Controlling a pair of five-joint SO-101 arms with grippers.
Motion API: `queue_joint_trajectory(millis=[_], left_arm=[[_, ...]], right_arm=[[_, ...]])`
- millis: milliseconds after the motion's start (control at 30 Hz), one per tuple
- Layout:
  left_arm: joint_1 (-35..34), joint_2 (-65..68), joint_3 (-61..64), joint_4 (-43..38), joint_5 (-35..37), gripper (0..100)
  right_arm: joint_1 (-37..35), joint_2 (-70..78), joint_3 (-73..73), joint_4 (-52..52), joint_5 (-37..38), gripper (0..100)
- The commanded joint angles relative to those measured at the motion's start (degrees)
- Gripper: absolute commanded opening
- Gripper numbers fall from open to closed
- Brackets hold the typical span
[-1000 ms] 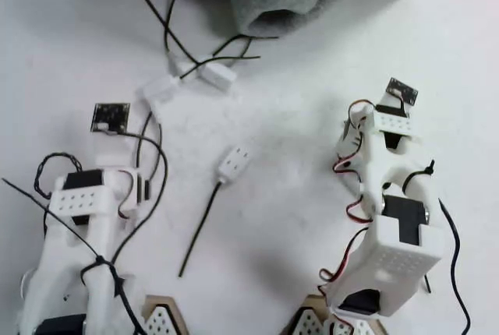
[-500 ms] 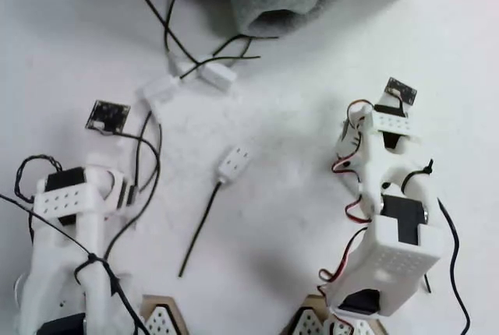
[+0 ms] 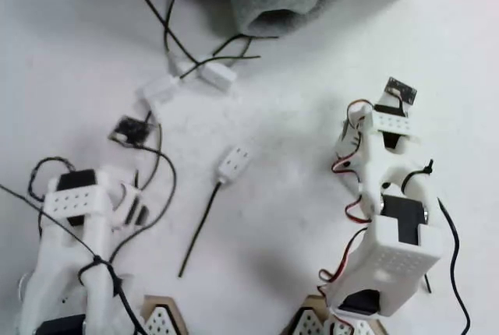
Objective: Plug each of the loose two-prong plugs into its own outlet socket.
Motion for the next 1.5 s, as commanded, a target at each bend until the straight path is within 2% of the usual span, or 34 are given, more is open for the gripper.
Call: queue_joint_trajectory(millis=[0,300,500,633,733,800,867,1100,1267,1467], left_arm=[[1.27,-0.66,1.14,-2.02,1.76,20],[1.89,-0.66,1.32,-3.16,2.02,20],[5.49,-0.84,0.35,-3.6,2.37,20],[8.92,-0.84,-1.67,-3.6,7.91,20],[13.58,-0.75,-1.32,-3.69,8.62,20],[14.37,-0.75,-1.23,-3.69,10.55,20],[12.97,-0.66,-1.23,-3.52,12.22,20],[4.26,-0.66,0.53,-2.81,9.23,20],[3.12,-0.22,0.88,-2.37,8.53,20],[1.19,14.73,-7.21,-1.49,10.11,19]], right_arm=[[-1.1,0.04,-0.88,-0.75,0.7,30.8],[-1.01,0.04,-0.79,-0.75,0.7,30.8],[-1.01,0.04,-0.79,-0.84,0.7,30.8],[-1.01,0.04,-0.79,-0.84,0.7,30.8],[-1.01,0.04,-0.79,-0.84,0.7,30.8],[-1.01,0.04,-0.79,-0.84,0.7,30.8],[-1.01,0.04,-0.79,-0.84,0.7,30.8],[-1.19,0.04,-0.79,-0.84,0.7,30.8],[-1.19,0.04,-0.7,-0.84,0.7,30.8],[-1.19,0.04,-0.7,-0.75,0.7,30.8]])
